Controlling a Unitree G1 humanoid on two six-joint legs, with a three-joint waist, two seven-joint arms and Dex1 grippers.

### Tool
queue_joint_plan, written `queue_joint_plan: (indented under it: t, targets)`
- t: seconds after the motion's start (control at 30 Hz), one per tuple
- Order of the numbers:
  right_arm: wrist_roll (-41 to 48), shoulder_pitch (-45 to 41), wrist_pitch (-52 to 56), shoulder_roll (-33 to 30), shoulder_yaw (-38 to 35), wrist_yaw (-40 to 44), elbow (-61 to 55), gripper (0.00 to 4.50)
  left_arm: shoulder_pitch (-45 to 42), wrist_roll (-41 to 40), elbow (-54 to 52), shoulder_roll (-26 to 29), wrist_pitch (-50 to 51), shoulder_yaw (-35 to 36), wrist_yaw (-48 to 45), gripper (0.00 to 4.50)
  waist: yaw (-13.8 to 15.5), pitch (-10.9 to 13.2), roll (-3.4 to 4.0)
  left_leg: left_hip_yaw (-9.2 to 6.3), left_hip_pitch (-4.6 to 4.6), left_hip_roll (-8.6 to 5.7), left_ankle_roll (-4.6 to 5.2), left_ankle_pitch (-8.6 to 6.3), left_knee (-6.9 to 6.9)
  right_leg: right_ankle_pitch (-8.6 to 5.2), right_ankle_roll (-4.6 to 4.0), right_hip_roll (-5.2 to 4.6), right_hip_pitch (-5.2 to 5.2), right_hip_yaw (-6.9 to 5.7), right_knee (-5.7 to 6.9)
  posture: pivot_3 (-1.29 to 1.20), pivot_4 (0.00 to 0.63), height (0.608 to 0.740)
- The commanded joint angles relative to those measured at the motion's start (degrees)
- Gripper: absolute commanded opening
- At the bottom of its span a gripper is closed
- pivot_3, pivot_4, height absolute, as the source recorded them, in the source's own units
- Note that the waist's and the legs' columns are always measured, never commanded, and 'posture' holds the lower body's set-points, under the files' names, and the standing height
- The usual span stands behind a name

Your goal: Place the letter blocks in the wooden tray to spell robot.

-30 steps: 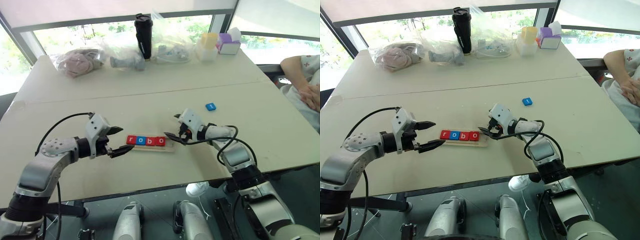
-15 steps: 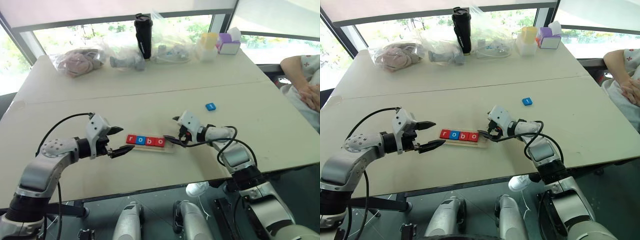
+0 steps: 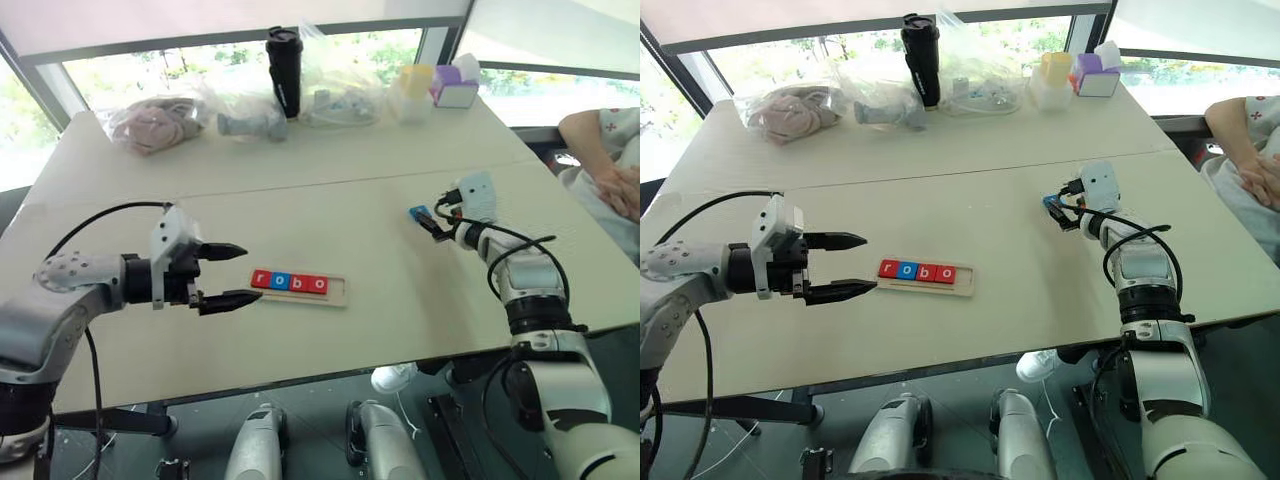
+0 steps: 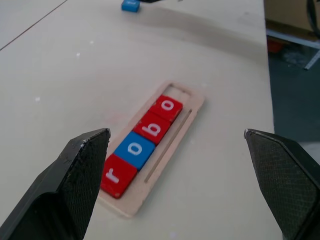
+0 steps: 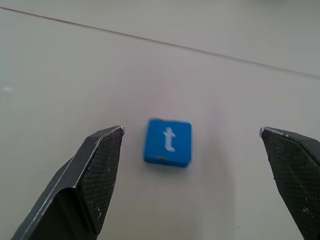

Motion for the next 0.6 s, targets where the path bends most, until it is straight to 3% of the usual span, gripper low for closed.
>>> queue_joint_plan:
  t: [0.03, 0.33, 0.43, 0.57, 0.6]
  targets:
    - [1.4, -5.7, -2.7, 1.3, -1.6, -1.3, 7.4, 4.45, -2.0, -0.5, -2.5, 0.8, 0.6, -1.3, -0.5, 4.50, -0.2, 0.0, 0.00, 0.00, 0.01, 0.00, 0.01, 0.00, -0.02, 0.01, 0.02, 0.03, -0.02, 0.03, 0.01, 0.00, 0.150, 0.740]
    - [0.8, -10.5, -5.5, 4.3, -1.0, -2.5, 19.6, 4.45, -1.6, 1.8, -2.1, 0.7, -0.2, -2.2, 1.1, 4.50, 0.2, 0.0, 0.00, -0.02, 0.03, -0.01, 0.02, 0.01, -0.06, 0.09, 0.17, 0.07, 0.02, 0.09, 0.02, 0.00, 0.150, 0.740]
    - [-0.3, -10.3, -5.9, 4.5, -0.5, -4.6, 21.4, 3.60, -1.3, 2.3, -2.2, 0.3, -0.3, -2.3, 1.6, 4.50, 0.2, 0.0, 0.00, -0.02, 0.04, -0.02, 0.01, 0.01, -0.01, 0.05, 0.09, 0.06, 0.05, 0.11, 0.02, 0.00, 0.150, 0.740]
    - [0.3, -9.5, -6.7, 4.5, -0.9, -4.9, 19.5, 1.51, -0.9, 2.9, -2.2, -0.1, -0.4, -2.8, 1.9, 4.50, 0.2, 0.0, 0.00, -0.02, 0.05, -0.02, 0.01, 0.01, -0.01, 0.02, 0.04, 0.06, 0.06, 0.11, 0.03, 0.00, 0.150, 0.740]
    - [0.6, -9.3, -6.5, 4.6, -1.1, -4.7, 18.8, 1.20, -0.8, 3.0, -2.1, -0.1, -0.5, -3.0, 1.9, 4.50, 0.2, 0.0, 0.00, -0.02, 0.05, -0.02, 0.01, 0.01, -0.01, 0.03, 0.06, 0.06, 0.06, 0.11, 0.03, 0.00, 0.150, 0.740]
